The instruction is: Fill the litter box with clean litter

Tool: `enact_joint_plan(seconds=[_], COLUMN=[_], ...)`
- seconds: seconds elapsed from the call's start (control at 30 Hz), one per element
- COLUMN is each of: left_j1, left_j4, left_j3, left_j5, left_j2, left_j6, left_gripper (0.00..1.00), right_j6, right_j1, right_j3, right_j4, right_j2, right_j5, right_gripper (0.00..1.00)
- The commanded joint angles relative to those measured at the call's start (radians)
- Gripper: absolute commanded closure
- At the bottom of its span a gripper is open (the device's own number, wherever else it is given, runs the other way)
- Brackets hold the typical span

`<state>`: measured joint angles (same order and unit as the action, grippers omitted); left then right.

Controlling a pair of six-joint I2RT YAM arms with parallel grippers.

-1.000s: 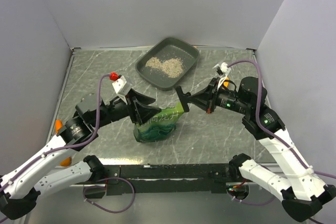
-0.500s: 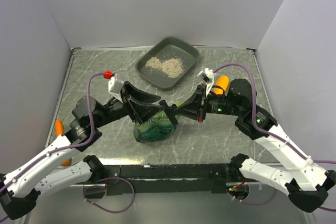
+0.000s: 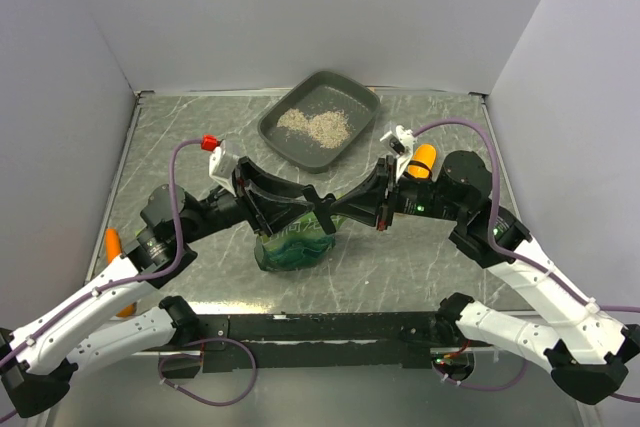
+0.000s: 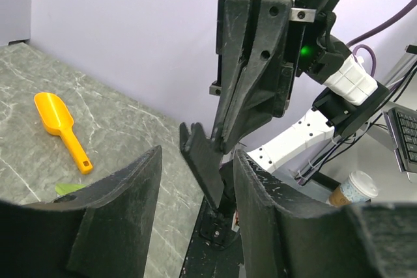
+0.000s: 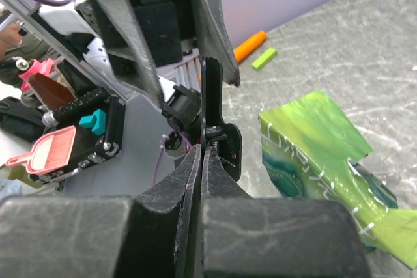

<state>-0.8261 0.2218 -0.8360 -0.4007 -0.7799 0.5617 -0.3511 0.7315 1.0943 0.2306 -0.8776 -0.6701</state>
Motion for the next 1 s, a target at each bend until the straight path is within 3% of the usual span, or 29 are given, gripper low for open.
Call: enact_joint_plan(seconds=[0.0, 0.33, 0.53, 0.6, 0.63, 0.7, 0.73, 0.83, 0.97], left_j1=[-0.001, -0.001, -0.001, -0.001, -0.001, -0.001, -0.001, -0.001, -0.001], left_j4=[0.054, 0.077, 0.068, 0.067, 0.067, 0.065, 0.062, 0.041, 0.036], left_j3=[0.005, -0.003, -0.005, -0.008, -0.006, -0.005, -0.006, -0.003, 0.011], left_j5=[-0.027, -0.039, -0.044, -0.052, -0.055, -0.056, -0.058, -0.059, -0.078], left_j2=[0.002, -0.012, -0.015, -0.013, -0.012, -0.006, -0.004, 0.004, 0.016], left_j6=[0.009, 0.017, 0.014, 0.014, 0.012, 0.012, 0.009, 0.003, 0.009], left_gripper=[0.5, 0.63, 0.93, 0.99, 0.99, 0.99, 0.99, 0.99, 0.99], right_j6=[-0.011, -0.014, -0.008, -0.002, 0.0, 0.007, 0.015, 0.061, 0.132], right_j1=[0.014, 0.04, 0.046, 0.046, 0.046, 0.048, 0.048, 0.048, 0.046], right_j3=[0.05, 0.042, 0.05, 0.049, 0.041, 0.039, 0.041, 0.062, 0.085], right_j4=[-0.065, -0.091, -0.079, -0.073, -0.063, -0.056, -0.03, 0.022, 0.091], right_j2=[0.017, 0.006, 0.005, 0.012, 0.015, 0.031, 0.038, 0.071, 0.094], right_j5=[0.009, 0.015, 0.018, 0.018, 0.021, 0.033, 0.04, 0.084, 0.105], right_gripper=[1.0, 1.0, 0.98, 0.78, 0.61, 0.5, 0.4, 0.27, 0.19])
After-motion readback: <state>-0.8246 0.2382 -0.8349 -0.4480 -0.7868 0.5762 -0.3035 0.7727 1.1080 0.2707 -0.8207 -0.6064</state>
